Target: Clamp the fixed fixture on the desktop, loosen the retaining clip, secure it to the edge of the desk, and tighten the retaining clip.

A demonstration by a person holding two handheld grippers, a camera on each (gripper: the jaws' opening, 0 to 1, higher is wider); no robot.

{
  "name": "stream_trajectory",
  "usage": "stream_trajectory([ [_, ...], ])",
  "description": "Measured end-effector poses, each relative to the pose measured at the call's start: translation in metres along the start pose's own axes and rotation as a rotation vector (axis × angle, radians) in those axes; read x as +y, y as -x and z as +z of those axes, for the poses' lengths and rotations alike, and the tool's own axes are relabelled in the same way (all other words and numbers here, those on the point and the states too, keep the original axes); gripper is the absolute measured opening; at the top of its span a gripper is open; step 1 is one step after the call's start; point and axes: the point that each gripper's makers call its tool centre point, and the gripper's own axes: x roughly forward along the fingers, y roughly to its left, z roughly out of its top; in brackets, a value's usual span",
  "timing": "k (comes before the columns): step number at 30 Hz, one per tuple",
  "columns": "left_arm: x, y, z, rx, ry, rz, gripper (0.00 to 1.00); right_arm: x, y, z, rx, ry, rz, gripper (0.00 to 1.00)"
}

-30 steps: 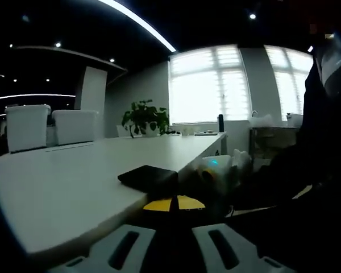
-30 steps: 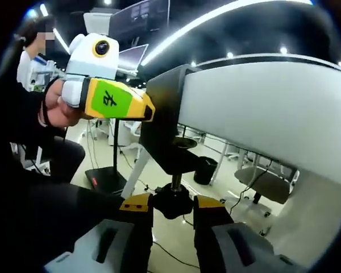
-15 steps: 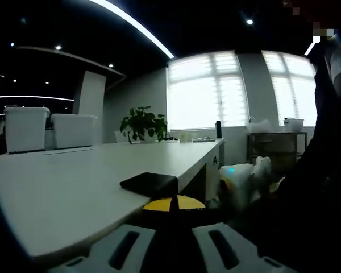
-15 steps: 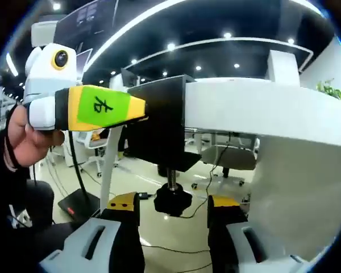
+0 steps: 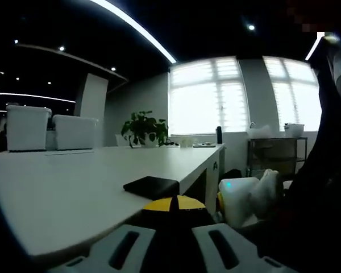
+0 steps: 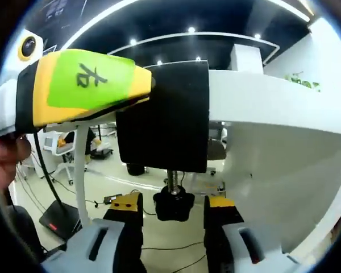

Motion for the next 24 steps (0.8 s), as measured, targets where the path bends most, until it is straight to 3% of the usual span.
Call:
stream_trajectory([
  [1,0.0,0.0,0.0,-0.001,0.0,0.0,0.02,0.0,0.0,0.0,-0.005,0.0,0.001,0.26],
  [4,0.002,0.0,0.0,-0.003,0.003,0.001,0.02,0.002,0.0,0.004,-0.018,0.021,0.019,0.24],
  [10,0.002,-0.001,-0.001,-0.005,-0.002,0.019,0.02,0.004,0.0,0.006,-0.034,0.135,0.152,0.24],
  [15,-0.003,-0.002,0.0,0.031,-0.016,0.016,0.02,0.012,0.002,0.007,-0.024,0.174,0.3,0.23],
  [18,-0.003,-0.001,0.0,0.044,-0.027,0.01,0.02,0.018,0.004,0.006,-0.011,0.127,0.43,0.23],
  [20,-0.004,-0.001,0.0,0.044,-0.019,0.003,0.02,0.02,0.005,0.007,-0.017,0.211,0.489,0.24],
  [24,-0.005,-0.002,-0.001,0.05,-0.011,-0.004,0.02,0.024,0.009,0.007,-0.036,0.261,0.607,0.24],
])
